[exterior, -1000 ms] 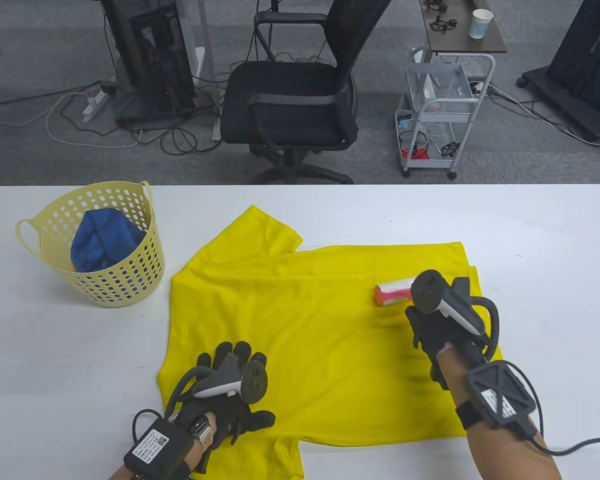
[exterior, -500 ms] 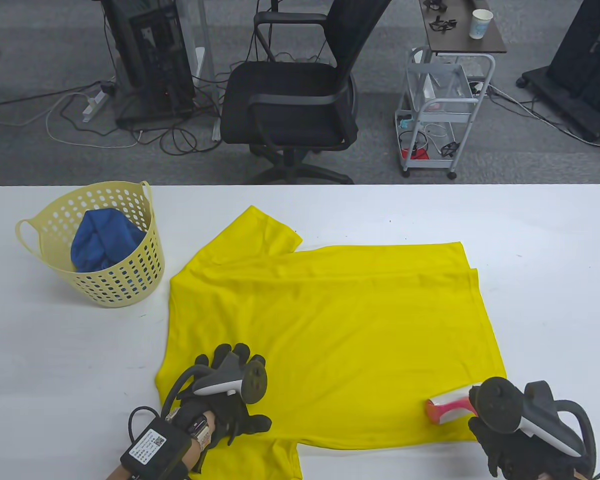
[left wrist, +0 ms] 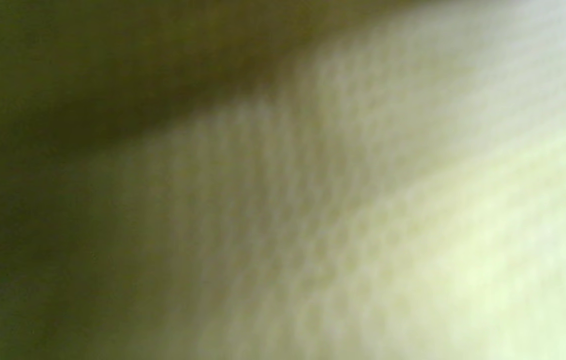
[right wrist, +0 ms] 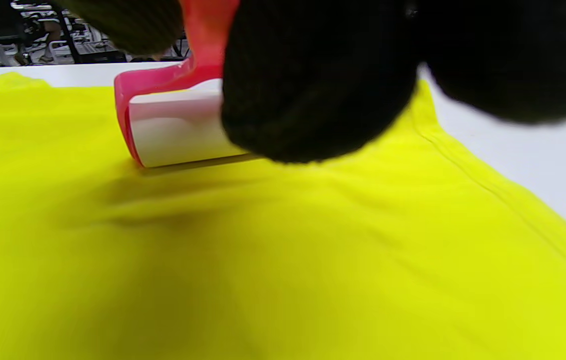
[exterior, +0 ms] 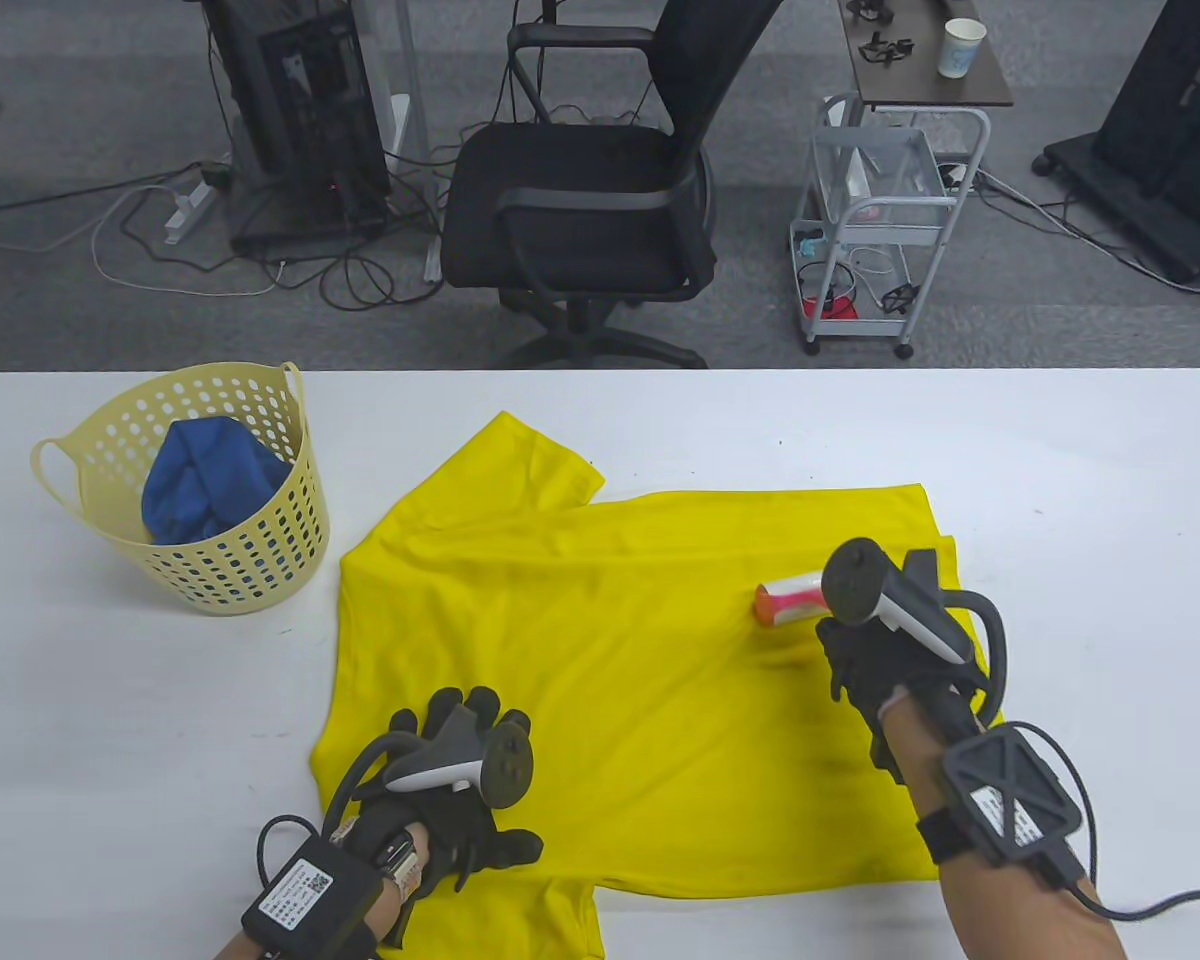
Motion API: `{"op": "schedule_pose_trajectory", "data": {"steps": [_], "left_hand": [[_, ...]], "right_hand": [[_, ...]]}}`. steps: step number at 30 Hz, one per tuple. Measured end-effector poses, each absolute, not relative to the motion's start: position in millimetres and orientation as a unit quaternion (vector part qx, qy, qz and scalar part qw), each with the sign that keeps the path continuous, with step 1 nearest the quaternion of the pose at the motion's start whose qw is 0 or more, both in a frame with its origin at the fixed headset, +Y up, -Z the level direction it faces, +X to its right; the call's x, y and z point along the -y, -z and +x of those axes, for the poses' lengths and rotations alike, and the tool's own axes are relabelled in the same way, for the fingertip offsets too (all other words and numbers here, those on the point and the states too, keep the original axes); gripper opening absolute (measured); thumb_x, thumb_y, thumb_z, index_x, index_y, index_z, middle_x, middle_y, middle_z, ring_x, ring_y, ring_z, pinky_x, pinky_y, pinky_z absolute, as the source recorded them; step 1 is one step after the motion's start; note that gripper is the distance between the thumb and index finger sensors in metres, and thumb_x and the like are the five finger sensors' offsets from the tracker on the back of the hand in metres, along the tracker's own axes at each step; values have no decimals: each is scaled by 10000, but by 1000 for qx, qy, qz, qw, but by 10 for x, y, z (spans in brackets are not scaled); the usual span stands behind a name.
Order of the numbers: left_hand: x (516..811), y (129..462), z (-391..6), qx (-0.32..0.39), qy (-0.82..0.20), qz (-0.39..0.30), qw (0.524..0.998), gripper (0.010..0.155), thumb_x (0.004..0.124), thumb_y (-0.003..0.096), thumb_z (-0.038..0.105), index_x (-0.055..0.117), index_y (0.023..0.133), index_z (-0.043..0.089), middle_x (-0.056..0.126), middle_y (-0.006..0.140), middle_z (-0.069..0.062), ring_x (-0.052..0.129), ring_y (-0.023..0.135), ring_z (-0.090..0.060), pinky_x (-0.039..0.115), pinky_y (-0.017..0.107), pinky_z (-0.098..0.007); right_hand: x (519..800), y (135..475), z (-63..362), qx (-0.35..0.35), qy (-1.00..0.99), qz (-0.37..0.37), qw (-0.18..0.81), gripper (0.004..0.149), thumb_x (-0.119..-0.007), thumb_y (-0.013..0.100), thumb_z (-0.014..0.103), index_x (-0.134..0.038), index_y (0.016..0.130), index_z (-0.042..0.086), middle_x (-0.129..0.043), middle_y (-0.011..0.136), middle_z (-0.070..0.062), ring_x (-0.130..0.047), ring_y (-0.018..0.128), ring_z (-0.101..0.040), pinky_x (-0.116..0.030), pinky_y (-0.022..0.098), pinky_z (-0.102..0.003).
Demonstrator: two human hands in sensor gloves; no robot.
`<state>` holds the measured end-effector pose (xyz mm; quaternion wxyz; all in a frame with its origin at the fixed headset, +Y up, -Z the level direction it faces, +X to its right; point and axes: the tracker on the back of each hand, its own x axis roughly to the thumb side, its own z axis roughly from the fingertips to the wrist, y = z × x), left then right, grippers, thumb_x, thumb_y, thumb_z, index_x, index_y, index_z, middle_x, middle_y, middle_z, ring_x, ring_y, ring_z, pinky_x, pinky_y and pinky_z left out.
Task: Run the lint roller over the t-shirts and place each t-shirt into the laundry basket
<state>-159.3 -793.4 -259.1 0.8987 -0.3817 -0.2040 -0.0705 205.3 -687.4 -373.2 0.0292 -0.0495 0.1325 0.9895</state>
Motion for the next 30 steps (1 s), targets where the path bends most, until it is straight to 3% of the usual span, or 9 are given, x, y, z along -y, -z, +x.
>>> {"op": "schedule_pose_trajectory", "data": {"steps": [4,8,12,20,24,27,30], "left_hand": [[7934,2588,-1594,204,71,-379,900,1093,509,274,783,-229,871,242,-284,963,-200,-173,901,-560,102,580,-827],[7937,2586,-1595,205,70,-378,900,1092,508,274,783,-228,872,241,-282,964,-200,-172,901,-560,101,579,-826],[7938,2584,-1596,205,71,-377,900,1091,506,275,784,-228,873,241,-282,964,-201,-172,901,-561,101,579,-827],[7935,2587,-1595,207,73,-378,899,1094,512,278,783,-223,876,237,-276,967,-206,-164,904,-565,109,583,-829],[7911,2590,-1584,204,88,-368,903,1088,519,283,779,-194,899,236,-233,997,-208,-115,935,-567,148,608,-828],[7852,2587,-1560,211,115,-341,909,1071,523,292,771,-125,948,226,-122,1058,-225,6,991,-573,236,654,-812],[7733,2596,-1547,215,119,-254,936,1028,522,314,742,18,1008,175,144,1129,-232,281,1052,-537,364,684,-761]], "right_hand": [[6892,3851,1979,-125,-989,-69,43,615,-655,511,462,-436,1024,202,-860,616,-121,-986,186,-138,-920,153,-328],[6910,3699,2070,-144,-988,-50,40,623,-653,511,465,-421,1025,199,-862,614,-116,-989,185,-138,-923,150,-326],[6866,3304,2237,-173,-984,-16,42,628,-653,518,462,-413,1031,191,-862,611,-119,-991,184,-138,-924,149,-324],[6703,2160,2598,-220,-975,23,22,625,-668,518,460,-476,1030,158,-903,565,-117,-1007,138,-129,-935,111,-312],[6664,1933,2646,-219,-975,20,17,624,-683,510,462,-519,1025,149,-924,541,-118,-1015,114,-128,-941,92,-308],[6654,1935,2600,-199,-980,17,-4,621,-675,513,471,-511,1034,175,-910,572,-115,-1016,143,-126,-942,115,-305],[6592,1953,2427,-161,-986,44,27,622,-665,521,467,-474,1047,196,-880,608,-113,-1013,168,-96,-951,127,-281]]}}
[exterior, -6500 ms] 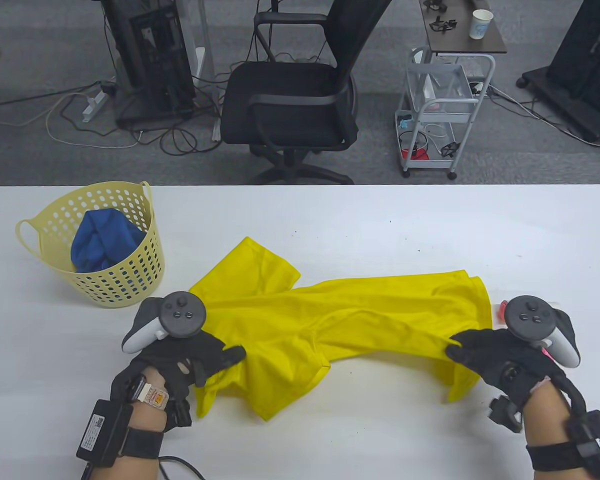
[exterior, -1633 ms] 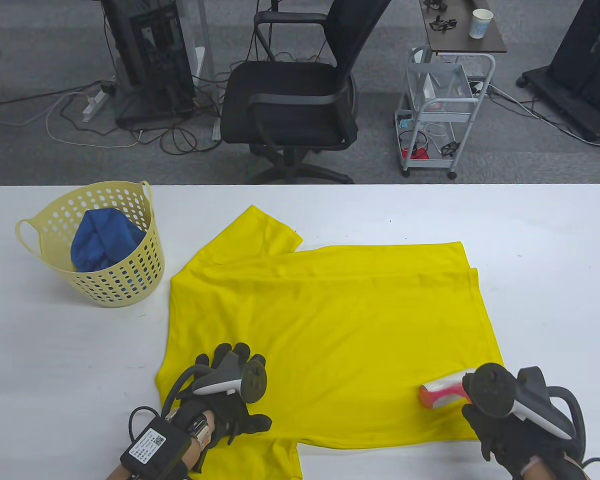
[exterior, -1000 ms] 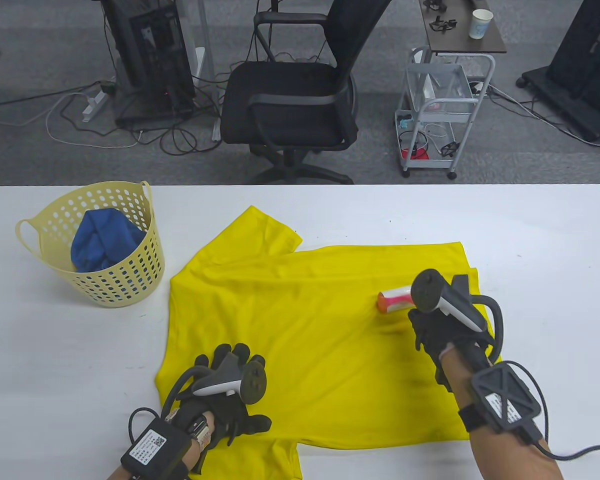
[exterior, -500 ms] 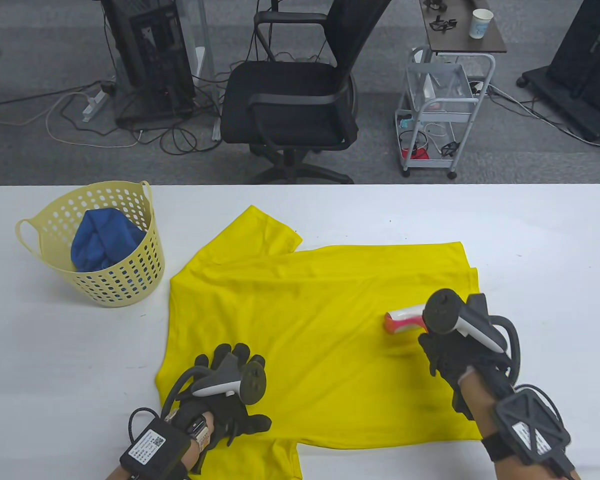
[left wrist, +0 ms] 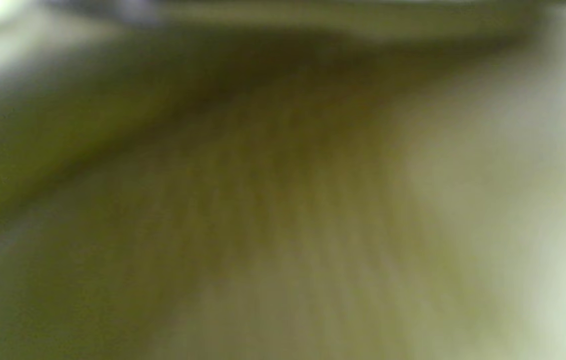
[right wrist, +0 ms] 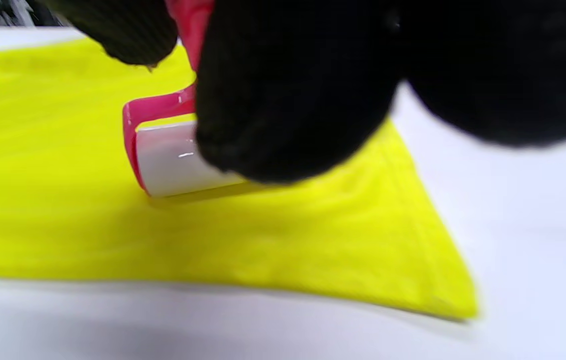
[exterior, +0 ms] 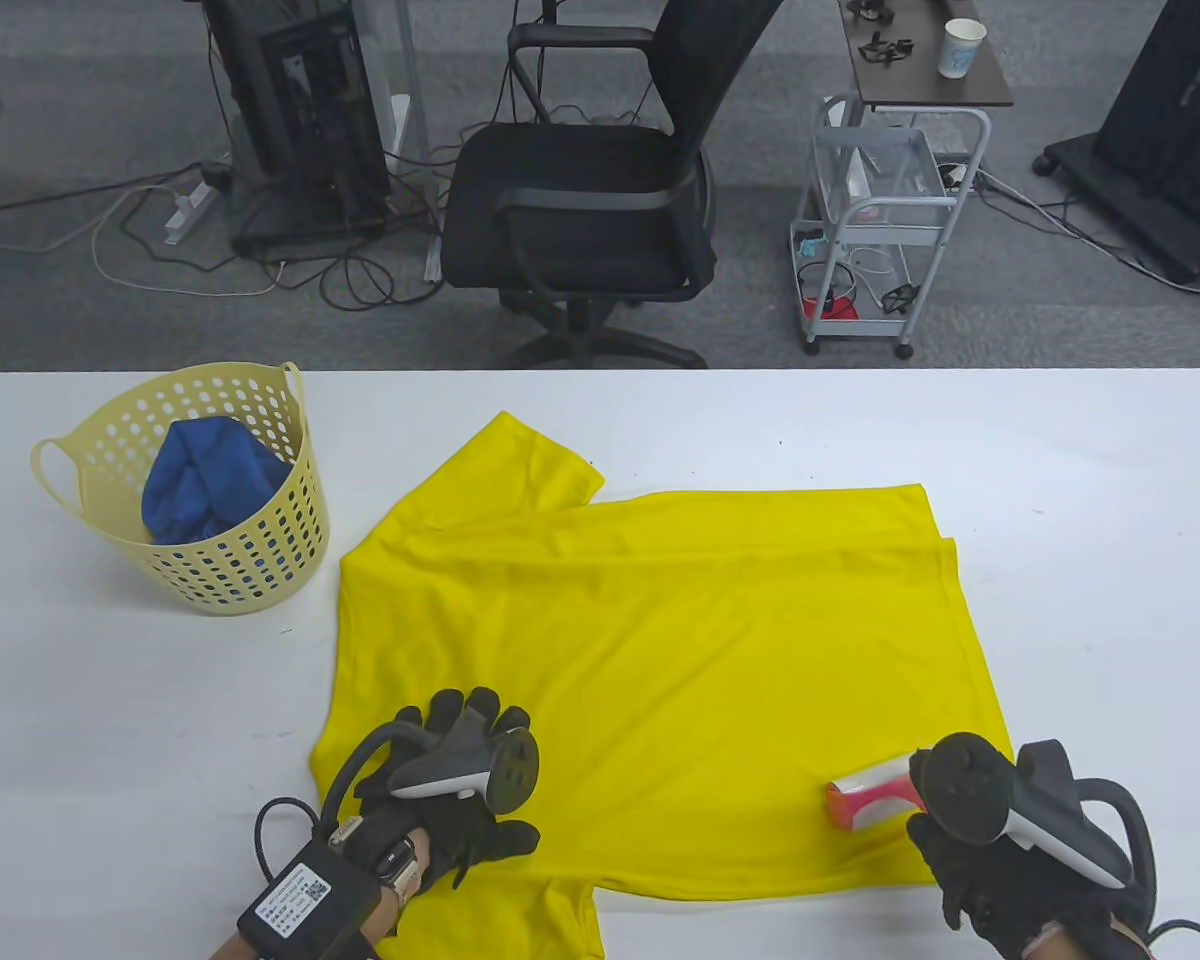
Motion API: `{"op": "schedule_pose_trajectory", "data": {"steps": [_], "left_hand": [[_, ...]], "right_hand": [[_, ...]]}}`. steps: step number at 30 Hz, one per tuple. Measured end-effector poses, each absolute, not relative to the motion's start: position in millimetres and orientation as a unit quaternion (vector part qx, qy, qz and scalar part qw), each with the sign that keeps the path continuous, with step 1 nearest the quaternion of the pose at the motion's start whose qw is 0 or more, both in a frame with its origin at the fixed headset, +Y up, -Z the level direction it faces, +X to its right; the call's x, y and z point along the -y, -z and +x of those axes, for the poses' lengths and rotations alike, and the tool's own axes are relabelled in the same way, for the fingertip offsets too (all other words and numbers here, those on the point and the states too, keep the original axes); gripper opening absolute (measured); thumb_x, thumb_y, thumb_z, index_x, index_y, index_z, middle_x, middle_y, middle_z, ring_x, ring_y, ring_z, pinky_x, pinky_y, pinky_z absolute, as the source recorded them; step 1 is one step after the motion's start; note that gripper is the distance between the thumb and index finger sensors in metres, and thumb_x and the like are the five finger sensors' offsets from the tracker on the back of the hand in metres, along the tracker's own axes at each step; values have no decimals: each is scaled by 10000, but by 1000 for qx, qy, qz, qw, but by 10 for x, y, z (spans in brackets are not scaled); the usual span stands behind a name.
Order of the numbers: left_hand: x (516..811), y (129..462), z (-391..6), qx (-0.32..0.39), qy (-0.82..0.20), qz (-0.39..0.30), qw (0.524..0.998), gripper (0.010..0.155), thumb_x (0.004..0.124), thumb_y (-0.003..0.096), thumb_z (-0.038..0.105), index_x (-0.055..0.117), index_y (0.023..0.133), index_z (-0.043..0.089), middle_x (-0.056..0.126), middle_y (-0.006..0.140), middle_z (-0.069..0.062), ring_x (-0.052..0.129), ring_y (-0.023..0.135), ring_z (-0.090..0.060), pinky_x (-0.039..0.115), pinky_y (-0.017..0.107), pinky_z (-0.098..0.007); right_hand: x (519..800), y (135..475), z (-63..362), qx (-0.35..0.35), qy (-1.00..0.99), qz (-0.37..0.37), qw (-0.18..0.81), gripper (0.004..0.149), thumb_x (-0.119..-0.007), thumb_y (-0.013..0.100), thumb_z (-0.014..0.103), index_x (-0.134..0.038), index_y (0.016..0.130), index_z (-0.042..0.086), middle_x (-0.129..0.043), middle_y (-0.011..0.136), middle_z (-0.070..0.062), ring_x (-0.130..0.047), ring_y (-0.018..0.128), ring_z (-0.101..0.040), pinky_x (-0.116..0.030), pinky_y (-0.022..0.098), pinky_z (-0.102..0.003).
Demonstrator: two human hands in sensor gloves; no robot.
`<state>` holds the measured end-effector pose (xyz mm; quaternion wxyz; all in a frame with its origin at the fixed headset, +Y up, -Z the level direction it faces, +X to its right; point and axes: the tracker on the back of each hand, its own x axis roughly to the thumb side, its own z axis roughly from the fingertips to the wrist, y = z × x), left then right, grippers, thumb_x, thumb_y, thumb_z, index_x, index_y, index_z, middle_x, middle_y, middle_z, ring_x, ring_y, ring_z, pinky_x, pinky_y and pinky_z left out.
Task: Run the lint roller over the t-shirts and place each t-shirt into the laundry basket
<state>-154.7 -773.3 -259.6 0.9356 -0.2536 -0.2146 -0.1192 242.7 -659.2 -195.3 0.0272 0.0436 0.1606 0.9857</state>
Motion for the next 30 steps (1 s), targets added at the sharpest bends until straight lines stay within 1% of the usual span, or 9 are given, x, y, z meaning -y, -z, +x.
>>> {"op": "schedule_pose_trajectory", "data": {"steps": [3,5,7,9,11,18,20,26,30], "left_hand": [[7698,2615,-1551,207,82,-218,950,1008,543,335,726,45,1017,175,149,1131,-227,271,1050,-540,350,682,-764],[7757,2627,-1542,214,87,-233,945,1042,562,320,742,-7,1001,196,59,1118,-230,182,1039,-556,303,671,-785],[7870,2615,-1538,221,109,-292,924,1059,527,302,762,-94,967,220,-64,1084,-228,71,1019,-573,250,655,-812],[7925,2617,-1569,222,71,-351,907,1076,526,297,767,-144,942,225,-172,1033,-227,-58,959,-576,173,620,-825],[7929,2625,-1606,220,48,-362,905,1092,591,294,752,-141,933,253,-208,1019,-193,-113,944,-549,118,610,-815],[7927,2610,-1621,220,80,-366,901,1090,559,288,766,-165,919,250,-214,1012,-196,-103,948,-547,151,610,-827],[7935,2613,-1621,220,79,-371,899,1090,555,287,767,-177,909,252,-230,1002,-195,-117,938,-547,143,603,-829],[7930,2606,-1623,219,79,-374,898,1090,546,283,769,-192,897,253,-247,990,-191,-134,929,-544,133,595,-830],[7930,2602,-1628,218,74,-376,898,1086,540,283,770,-199,891,257,-259,983,-184,-150,922,-538,120,591,-827]], "right_hand": [[6519,1933,2093,-122,-985,104,64,624,-646,529,463,-427,1056,209,-860,635,-116,-1017,185,-88,-958,139,-276],[6516,1938,1848,-116,-982,133,66,619,-638,528,462,-438,1055,207,-860,634,-119,-1018,183,-90,-959,137,-277],[6537,1975,1615,-129,-979,153,34,616,-628,531,463,-436,1056,205,-856,639,-118,-1018,190,-85,-961,142,-273],[6558,2052,1425,-133,-978,160,18,616,-625,532,464,-439,1058,204,-857,639,-117,-1019,189,-81,-962,142,-269],[6579,2165,1251,-144,-977,157,15,614,-624,533,461,-446,1056,195,-858,637,-122,-1020,188,-83,-962,140,-272],[6732,2724,738,-165,-978,117,-58,610,-601,540,460,-437,1058,184,-854,640,-125,-1020,192,-88,-961,145,-275],[6772,2956,633,-143,-983,97,-65,611,-603,535,462,-437,1057,191,-864,629,-120,-1020,179,-96,-958,134,-282],[6938,3708,307,-144,-987,40,-55,629,-581,529,465,-337,1046,204,-846,626,-99,-1003,180,-106,-940,142,-290],[6962,3785,204,-139,-987,33,-67,634,-587,529,459,-328,1041,192,-851,617,-102,-1005,171,-115,-938,135,-296]]}}
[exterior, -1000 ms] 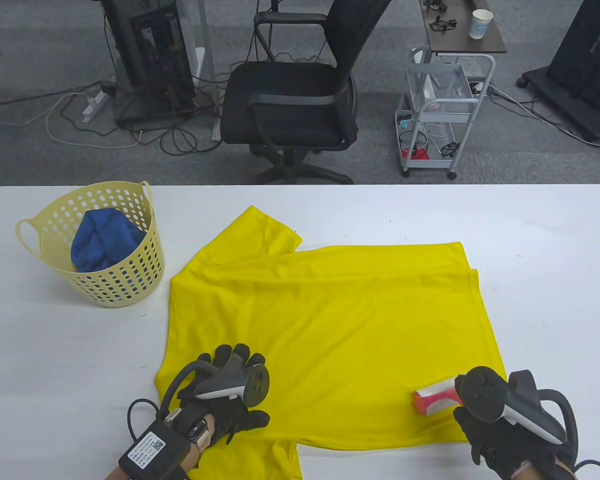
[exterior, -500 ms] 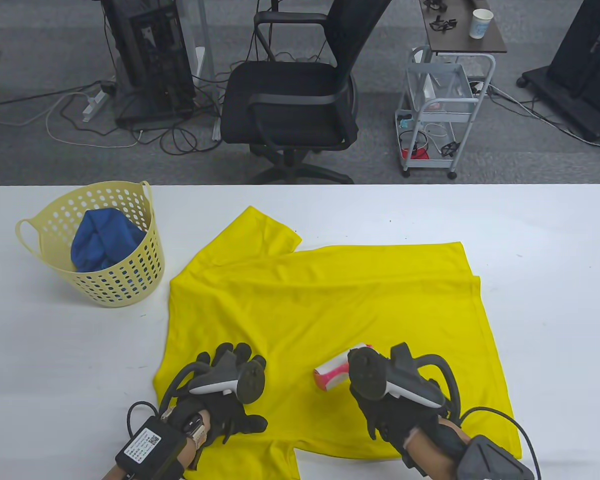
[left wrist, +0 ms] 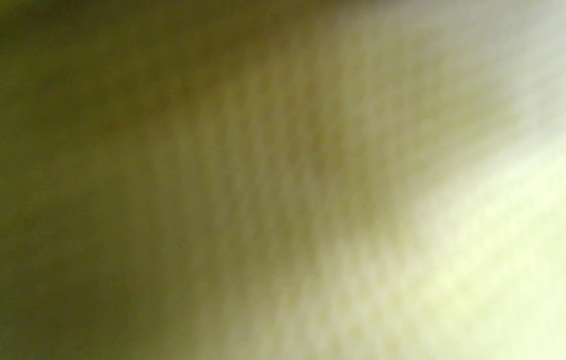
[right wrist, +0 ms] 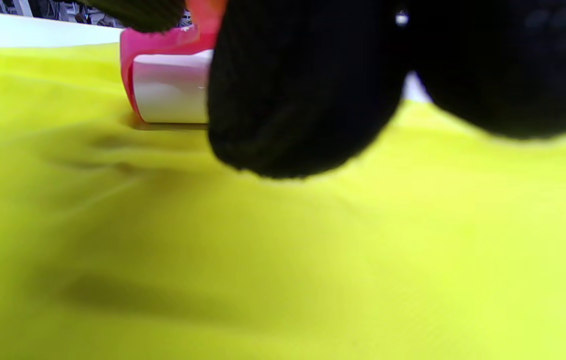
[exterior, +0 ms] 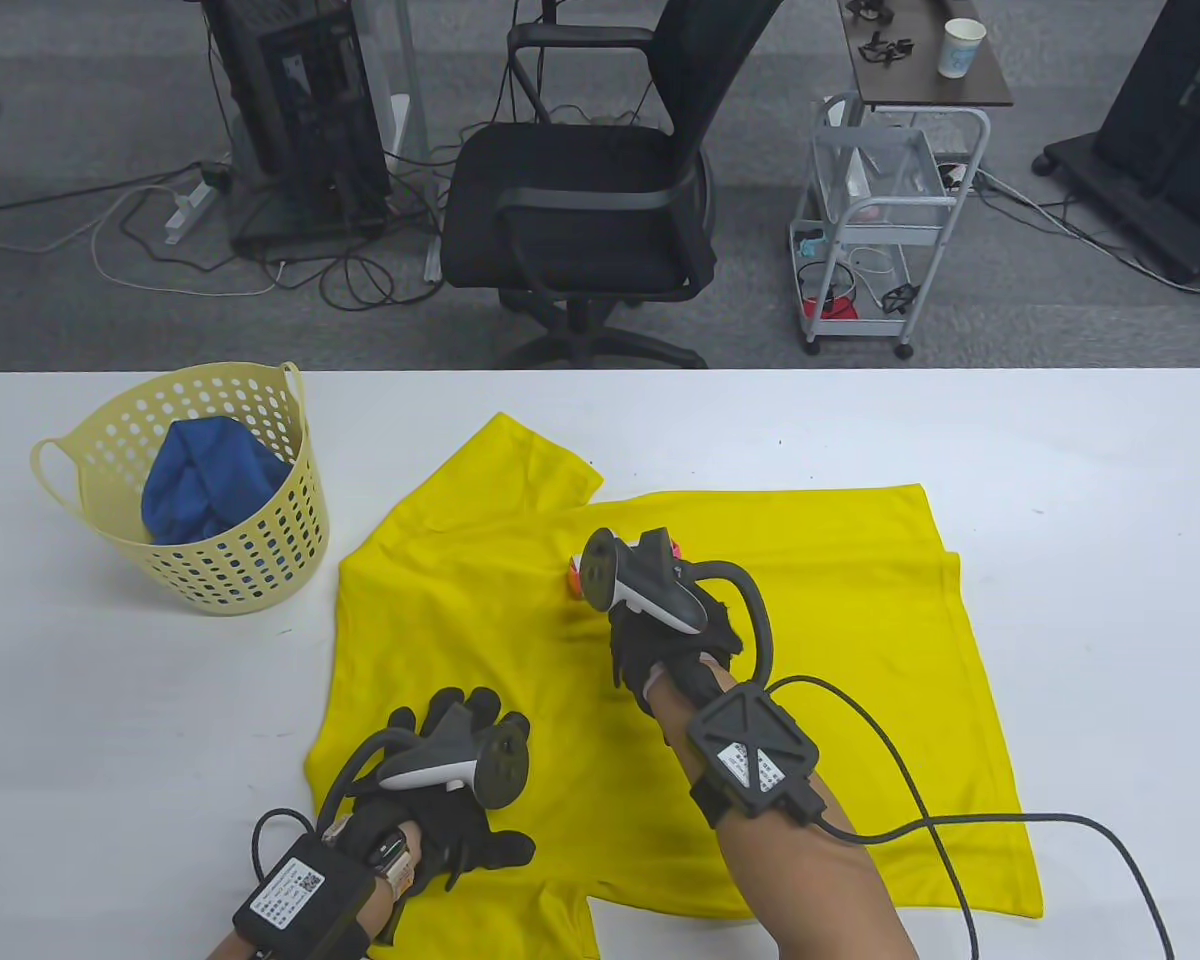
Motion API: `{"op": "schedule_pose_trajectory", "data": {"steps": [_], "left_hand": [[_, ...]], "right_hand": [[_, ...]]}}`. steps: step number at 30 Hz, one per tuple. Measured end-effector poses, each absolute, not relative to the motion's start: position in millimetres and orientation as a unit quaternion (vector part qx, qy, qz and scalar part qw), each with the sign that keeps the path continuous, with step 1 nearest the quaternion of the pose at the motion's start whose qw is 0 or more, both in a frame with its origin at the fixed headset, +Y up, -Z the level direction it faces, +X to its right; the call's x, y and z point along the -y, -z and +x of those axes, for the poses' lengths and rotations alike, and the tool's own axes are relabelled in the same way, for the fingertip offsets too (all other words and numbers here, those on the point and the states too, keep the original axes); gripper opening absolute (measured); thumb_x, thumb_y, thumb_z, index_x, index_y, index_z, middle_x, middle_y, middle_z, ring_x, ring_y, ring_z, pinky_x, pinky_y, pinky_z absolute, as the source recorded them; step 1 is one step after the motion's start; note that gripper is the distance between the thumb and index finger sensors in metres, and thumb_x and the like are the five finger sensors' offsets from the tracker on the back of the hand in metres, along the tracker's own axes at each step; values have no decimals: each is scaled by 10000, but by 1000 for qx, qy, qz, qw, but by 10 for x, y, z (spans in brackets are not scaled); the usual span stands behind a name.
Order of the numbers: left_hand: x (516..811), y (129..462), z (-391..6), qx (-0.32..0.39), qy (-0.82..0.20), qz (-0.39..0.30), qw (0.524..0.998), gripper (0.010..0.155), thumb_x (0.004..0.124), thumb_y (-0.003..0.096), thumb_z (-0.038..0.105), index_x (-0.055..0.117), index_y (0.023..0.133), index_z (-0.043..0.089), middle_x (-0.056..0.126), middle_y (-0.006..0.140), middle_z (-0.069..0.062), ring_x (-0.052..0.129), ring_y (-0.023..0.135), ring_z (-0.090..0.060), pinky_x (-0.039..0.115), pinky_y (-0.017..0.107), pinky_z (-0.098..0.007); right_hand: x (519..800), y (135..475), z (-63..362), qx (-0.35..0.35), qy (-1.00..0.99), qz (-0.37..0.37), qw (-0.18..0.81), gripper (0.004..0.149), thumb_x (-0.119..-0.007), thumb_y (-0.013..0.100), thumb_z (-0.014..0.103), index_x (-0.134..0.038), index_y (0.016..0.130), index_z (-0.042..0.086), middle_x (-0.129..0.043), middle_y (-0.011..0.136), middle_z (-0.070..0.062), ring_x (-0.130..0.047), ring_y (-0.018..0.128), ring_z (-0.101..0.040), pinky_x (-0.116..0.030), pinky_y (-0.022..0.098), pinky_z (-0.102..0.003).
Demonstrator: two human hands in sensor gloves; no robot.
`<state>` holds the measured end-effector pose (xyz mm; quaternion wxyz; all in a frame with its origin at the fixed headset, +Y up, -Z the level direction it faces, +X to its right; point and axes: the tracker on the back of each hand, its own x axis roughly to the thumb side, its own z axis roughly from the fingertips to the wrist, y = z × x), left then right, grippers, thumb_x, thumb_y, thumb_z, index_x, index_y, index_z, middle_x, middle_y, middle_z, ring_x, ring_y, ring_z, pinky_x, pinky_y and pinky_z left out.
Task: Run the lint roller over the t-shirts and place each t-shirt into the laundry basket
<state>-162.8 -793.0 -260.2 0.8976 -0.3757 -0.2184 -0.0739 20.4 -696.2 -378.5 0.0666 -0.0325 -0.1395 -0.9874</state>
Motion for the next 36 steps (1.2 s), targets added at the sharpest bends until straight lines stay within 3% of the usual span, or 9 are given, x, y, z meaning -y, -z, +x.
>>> {"op": "schedule_pose_trajectory", "data": {"steps": [5,16,20,26,36], "left_hand": [[7932,2602,-1631,218,70,-375,898,1087,545,283,767,-195,894,256,-257,983,-184,-151,920,-537,119,588,-827],[7934,2601,-1631,218,68,-377,898,1087,544,284,765,-200,891,255,-264,977,-187,-157,913,-541,113,582,-829],[7933,2601,-1631,218,69,-377,898,1085,542,284,764,-200,890,254,-264,977,-187,-158,913,-541,112,582,-829],[7929,2600,-1628,218,69,-376,898,1087,540,283,764,-202,889,252,-265,976,-189,-158,913,-543,111,582,-830],[7923,2600,-1627,217,69,-376,898,1087,537,281,765,-205,888,253,-268,975,-188,-161,912,-542,110,581,-830]], "right_hand": [[6990,3464,403,155,981,-83,85,646,-585,533,459,-301,1040,176,-848,619,-108,-1009,174,-120,-939,138,-298],[6746,2047,1239,222,951,-184,108,649,-621,524,454,-378,1042,149,-892,574,-121,-1023,127,-128,-947,100,-302],[6711,1895,1285,218,950,-188,123,644,-634,516,452,-427,1038,137,-912,549,-125,-1027,104,-132,-948,81,-308],[6758,2289,1096,201,957,-178,108,645,-629,518,451,-414,1038,137,-907,554,-123,-1025,111,-134,-946,87,-309],[6927,3603,395,182,975,-103,70,650,-600,526,456,-319,1036,168,-867,598,-117,-1015,161,-141,-938,131,-317]]}}
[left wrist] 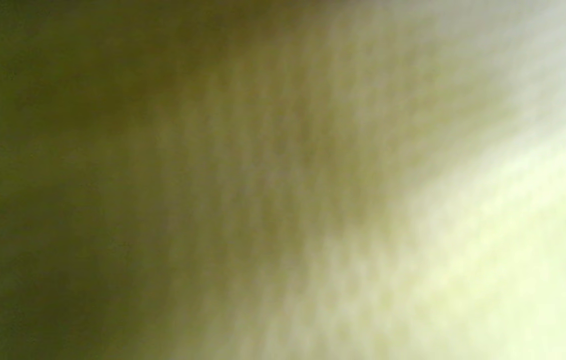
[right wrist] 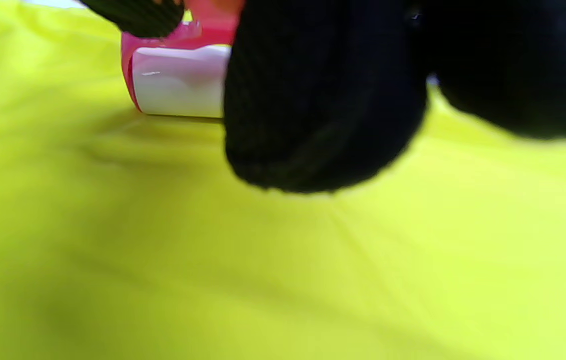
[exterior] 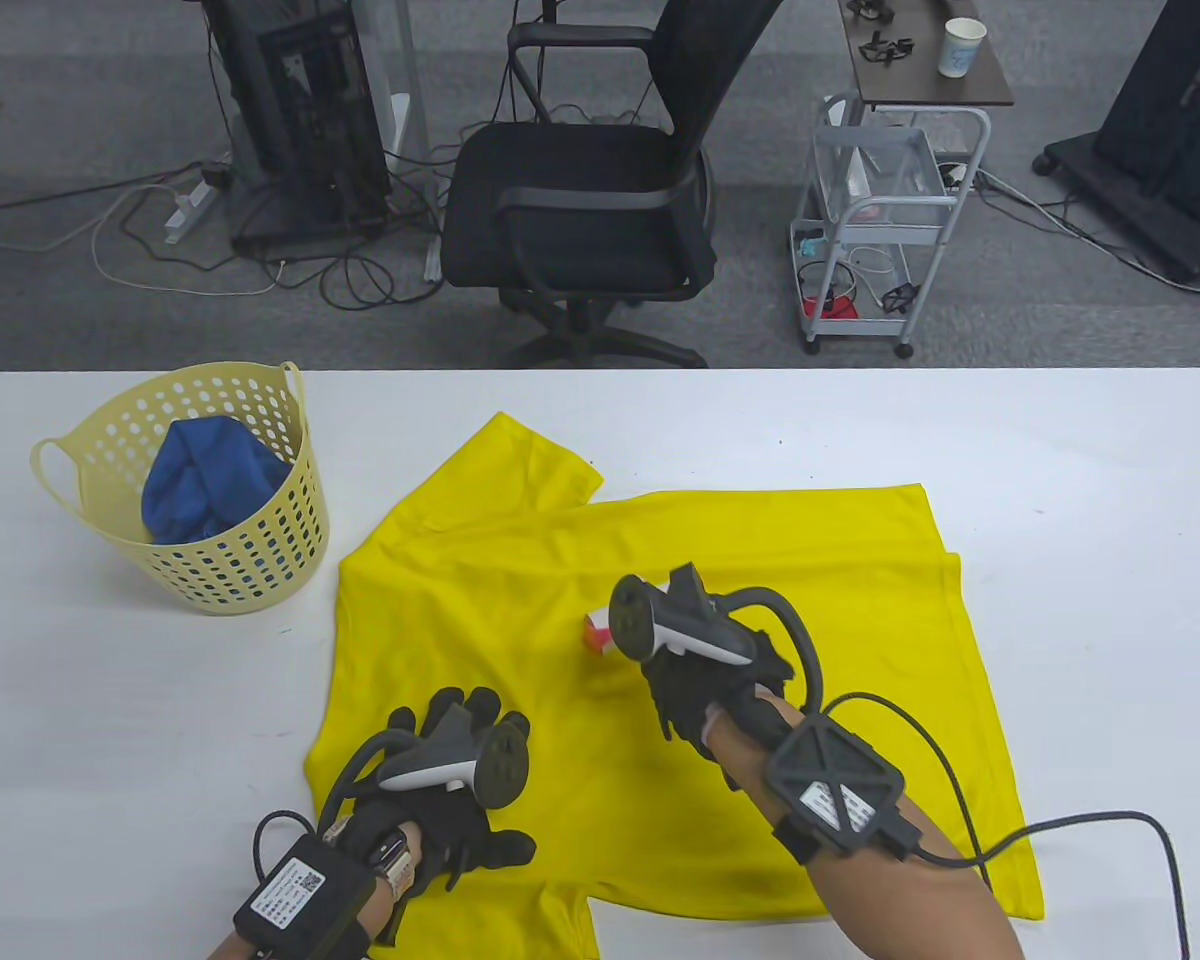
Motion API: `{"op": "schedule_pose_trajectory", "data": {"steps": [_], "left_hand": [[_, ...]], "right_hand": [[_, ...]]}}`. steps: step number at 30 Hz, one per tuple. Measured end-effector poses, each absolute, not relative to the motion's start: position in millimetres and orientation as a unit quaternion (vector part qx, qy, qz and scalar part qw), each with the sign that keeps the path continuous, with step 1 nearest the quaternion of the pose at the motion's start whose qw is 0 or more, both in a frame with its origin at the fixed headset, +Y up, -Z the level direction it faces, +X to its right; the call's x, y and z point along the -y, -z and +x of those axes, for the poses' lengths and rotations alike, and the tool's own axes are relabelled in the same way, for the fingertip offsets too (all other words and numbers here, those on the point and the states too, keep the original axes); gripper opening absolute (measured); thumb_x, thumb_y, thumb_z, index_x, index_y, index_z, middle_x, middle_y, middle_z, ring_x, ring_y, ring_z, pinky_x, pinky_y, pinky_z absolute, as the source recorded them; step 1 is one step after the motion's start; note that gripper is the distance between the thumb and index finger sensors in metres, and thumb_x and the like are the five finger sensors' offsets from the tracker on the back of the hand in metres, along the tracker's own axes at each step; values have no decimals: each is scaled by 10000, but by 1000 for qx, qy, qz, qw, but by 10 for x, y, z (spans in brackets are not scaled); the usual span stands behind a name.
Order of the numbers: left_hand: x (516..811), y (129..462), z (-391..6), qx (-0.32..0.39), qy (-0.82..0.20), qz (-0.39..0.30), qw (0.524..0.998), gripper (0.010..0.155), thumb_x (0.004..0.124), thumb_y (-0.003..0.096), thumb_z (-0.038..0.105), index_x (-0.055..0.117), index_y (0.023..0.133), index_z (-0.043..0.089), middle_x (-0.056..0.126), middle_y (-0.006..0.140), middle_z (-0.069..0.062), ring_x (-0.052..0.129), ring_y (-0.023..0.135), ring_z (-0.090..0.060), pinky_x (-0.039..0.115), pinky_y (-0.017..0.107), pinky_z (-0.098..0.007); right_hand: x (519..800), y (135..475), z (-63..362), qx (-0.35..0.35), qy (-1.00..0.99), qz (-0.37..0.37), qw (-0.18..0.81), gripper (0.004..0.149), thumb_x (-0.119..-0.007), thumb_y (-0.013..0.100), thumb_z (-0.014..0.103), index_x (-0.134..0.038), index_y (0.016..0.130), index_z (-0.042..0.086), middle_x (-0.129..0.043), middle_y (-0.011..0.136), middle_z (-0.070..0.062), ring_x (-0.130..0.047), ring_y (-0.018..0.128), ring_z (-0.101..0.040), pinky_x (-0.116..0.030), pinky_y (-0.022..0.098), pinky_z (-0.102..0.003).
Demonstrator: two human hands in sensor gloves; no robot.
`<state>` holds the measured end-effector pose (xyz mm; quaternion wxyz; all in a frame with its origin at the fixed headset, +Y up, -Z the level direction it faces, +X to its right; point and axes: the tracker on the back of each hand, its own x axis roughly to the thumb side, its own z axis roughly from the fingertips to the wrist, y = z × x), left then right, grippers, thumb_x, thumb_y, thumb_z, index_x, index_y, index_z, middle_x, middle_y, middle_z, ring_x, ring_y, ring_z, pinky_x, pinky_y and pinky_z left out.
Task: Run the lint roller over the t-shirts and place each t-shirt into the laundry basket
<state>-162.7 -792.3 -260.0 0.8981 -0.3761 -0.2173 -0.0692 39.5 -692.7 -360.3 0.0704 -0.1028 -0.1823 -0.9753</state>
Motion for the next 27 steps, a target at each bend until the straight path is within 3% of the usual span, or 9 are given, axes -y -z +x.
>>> {"op": "schedule_pose_trajectory", "data": {"steps": [4,8,15,21,27], "left_hand": [[7921,2597,-1628,217,69,-376,898,1086,537,281,765,-204,888,253,-268,974,-188,-162,911,-542,109,580,-829],[7923,2596,-1628,217,68,-378,898,1085,537,281,765,-206,885,256,-270,972,-185,-165,909,-540,106,580,-828],[7925,2594,-1629,217,67,-378,898,1084,536,281,766,-207,885,257,-272,971,-183,-168,908,-539,104,579,-827],[7913,2599,-1620,216,77,-379,897,1085,538,281,765,-201,888,253,-260,978,-189,-151,916,-543,120,590,-828],[7862,2609,-1584,213,106,-363,901,1078,549,287,760,-152,922,243,-187,1026,-203,-59,968,-552,195,635,-825]], "right_hand": [[6971,3787,274,180,978,-84,56,655,-601,525,455,-300,1033,172,-867,598,-116,-1011,158,-138,-936,131,-316],[7008,3750,332,188,977,-92,44,658,-601,526,456,-286,1030,174,-865,599,-115,-1011,161,-137,-937,134,-316],[6982,3147,707,212,962,-160,66,673,-605,528,457,-274,1028,151,-874,589,-121,-1013,150,-129,-940,128,-311],[6925,2599,1147,227,953,-201,14,674,-652,517,454,-347,1027,134,-916,543,-118,-1019,108,-126,-946,97,-310],[6779,2476,1358,252,941,-225,-39,685,-789,463,469,-544,983,96,-1017,425,-97,-1044,16,-151,-961,39,-333]]}}
